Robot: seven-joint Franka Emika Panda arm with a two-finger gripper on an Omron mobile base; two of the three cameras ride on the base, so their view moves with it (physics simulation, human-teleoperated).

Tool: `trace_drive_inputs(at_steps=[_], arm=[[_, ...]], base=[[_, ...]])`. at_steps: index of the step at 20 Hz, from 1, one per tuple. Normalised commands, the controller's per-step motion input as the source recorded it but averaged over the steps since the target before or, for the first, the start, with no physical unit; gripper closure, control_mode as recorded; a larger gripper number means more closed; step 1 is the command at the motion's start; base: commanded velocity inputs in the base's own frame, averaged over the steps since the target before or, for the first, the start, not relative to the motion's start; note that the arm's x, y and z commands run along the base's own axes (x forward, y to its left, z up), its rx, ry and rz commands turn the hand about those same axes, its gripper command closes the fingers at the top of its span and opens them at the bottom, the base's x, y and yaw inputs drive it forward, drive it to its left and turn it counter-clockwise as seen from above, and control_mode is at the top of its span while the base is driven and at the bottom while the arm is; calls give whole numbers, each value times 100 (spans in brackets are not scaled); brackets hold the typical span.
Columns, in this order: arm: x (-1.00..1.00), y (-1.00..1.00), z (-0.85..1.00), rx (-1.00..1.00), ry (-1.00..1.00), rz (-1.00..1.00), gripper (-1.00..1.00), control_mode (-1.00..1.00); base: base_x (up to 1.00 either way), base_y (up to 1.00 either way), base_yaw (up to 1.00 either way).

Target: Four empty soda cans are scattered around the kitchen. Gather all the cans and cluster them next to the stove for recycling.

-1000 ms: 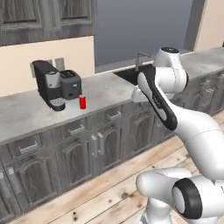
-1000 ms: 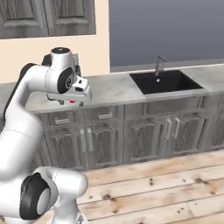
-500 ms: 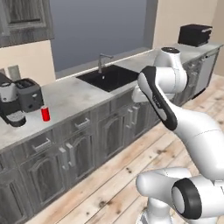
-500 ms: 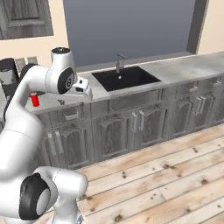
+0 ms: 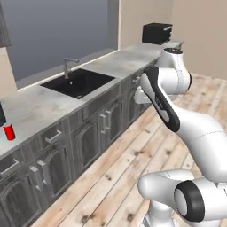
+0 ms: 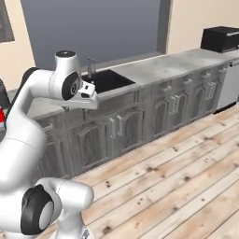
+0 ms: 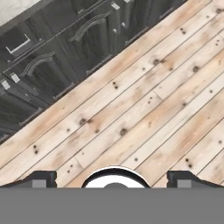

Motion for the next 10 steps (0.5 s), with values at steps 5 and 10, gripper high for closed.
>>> trace_drive_inputs(at_steps=[5, 10], arm=[[0, 0, 0, 0, 0, 0, -100, 100], [0, 0, 0, 0, 0, 0, -100, 100]], base=[[5, -46, -35], [12, -43, -33]])
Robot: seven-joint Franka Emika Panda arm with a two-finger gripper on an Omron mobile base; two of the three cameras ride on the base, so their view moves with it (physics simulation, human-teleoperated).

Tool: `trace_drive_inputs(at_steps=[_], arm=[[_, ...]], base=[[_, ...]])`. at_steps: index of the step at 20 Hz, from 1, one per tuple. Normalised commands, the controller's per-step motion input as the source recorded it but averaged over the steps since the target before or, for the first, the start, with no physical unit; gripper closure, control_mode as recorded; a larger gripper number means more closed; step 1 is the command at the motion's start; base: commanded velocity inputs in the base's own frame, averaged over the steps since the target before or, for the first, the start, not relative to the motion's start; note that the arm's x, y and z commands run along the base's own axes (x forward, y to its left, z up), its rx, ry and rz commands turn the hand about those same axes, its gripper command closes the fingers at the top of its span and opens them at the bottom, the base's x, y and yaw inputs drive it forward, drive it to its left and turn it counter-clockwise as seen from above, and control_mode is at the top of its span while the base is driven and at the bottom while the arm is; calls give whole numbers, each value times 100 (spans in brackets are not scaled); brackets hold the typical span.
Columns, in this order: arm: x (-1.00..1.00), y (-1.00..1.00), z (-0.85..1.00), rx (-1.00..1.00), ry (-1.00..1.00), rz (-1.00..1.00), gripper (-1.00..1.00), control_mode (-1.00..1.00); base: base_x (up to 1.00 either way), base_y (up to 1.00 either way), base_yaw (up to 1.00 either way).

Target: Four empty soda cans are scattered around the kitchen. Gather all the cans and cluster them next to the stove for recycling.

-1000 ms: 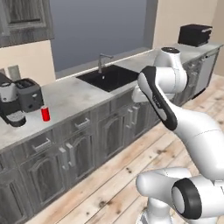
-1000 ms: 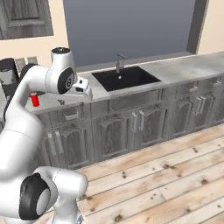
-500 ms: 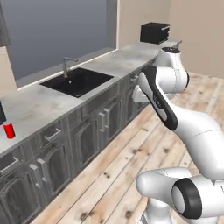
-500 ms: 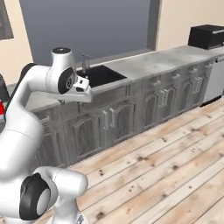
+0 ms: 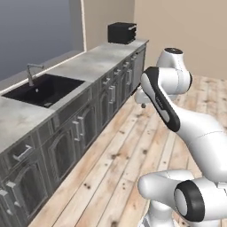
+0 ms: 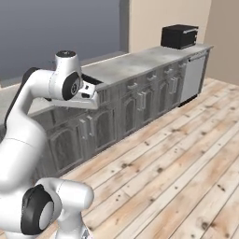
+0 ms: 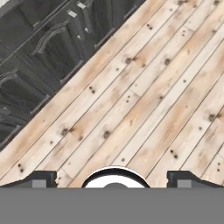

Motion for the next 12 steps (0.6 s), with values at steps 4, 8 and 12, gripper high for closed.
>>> trace_drive_inputs(at_steps=[4, 8, 12], arm=[[0, 0, 0, 0, 0, 0, -100, 100], [0, 0, 0, 0, 0, 0, -100, 100], [0, 0, 0, 0, 0, 0, -100, 100]], base=[[43, -44, -23], [53, -25, -18], [3, -3, -3]])
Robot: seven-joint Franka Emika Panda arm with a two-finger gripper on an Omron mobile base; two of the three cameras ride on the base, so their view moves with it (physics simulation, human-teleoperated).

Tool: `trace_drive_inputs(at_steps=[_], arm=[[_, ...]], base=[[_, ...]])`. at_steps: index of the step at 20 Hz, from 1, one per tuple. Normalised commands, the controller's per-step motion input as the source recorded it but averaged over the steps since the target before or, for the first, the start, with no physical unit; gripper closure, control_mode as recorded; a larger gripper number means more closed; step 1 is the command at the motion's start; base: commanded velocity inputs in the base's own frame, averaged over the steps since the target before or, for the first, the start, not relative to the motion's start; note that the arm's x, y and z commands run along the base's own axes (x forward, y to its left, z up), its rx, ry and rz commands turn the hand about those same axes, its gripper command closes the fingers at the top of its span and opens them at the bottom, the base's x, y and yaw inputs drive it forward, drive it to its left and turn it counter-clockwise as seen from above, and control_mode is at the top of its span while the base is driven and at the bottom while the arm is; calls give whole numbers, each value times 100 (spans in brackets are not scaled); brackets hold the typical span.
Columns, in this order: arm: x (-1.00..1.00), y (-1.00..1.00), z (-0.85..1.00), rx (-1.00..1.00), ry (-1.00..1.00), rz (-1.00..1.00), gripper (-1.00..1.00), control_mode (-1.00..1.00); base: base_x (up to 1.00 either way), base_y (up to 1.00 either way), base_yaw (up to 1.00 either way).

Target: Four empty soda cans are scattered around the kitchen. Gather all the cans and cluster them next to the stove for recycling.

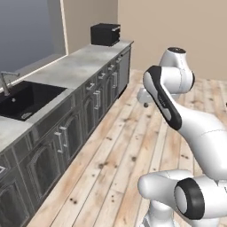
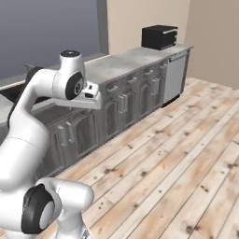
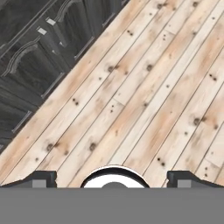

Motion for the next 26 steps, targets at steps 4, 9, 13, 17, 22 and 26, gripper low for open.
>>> trace_drive_inputs(at_steps=[4, 9, 13, 17, 22, 26], arm=[[0, 0, 0, 0, 0, 0, -100, 100], [0, 0, 0, 0, 0, 0, -100, 100], [0, 0, 0, 0, 0, 0, -100, 100], [0, 0, 0, 0, 0, 0, -100, 100], [0, 0, 0, 0, 0, 0, -100, 100], [0, 0, 0, 0, 0, 0, -100, 100]], base=[[92, -15, -6], [87, -16, -14], [59, -43, -18], [60, -48, -16], [49, -44, -20], [20, -30, -33]])
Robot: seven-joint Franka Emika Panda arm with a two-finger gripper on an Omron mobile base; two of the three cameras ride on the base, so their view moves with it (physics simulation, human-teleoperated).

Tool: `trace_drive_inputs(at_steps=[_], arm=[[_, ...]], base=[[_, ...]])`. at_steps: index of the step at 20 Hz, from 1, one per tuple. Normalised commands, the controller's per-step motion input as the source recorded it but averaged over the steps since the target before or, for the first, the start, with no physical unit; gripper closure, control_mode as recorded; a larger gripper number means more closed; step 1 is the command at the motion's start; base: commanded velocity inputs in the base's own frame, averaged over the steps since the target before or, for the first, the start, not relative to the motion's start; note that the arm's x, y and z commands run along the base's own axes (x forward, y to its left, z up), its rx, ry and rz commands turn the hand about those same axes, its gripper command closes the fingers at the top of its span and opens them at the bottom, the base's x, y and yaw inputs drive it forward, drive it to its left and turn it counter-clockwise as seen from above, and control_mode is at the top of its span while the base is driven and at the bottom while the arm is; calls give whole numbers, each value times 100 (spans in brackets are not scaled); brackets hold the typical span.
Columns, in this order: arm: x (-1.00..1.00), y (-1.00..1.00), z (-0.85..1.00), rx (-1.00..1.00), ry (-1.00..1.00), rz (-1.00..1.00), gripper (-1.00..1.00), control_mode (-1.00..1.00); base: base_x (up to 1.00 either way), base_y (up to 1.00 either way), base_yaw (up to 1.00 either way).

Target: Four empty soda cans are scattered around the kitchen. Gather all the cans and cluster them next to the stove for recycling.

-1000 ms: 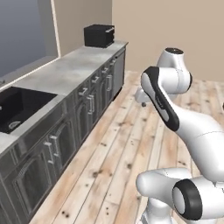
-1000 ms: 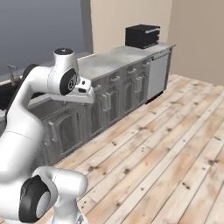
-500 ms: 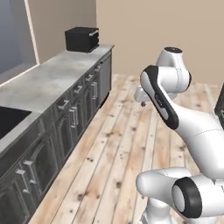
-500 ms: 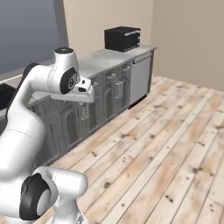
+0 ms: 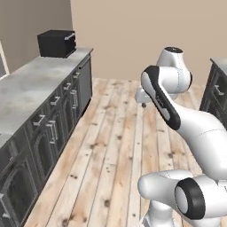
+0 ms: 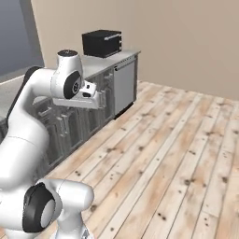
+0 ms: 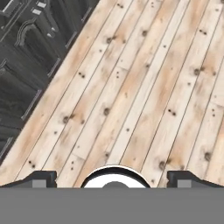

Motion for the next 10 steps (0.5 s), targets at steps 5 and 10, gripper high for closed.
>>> trace_drive_inputs(at_steps=[5, 10], arm=[[0, 0, 0, 0, 0, 0, -100, 100], [0, 0, 0, 0, 0, 0, -100, 100]], base=[[0, -23, -43], [21, -6, -38]])
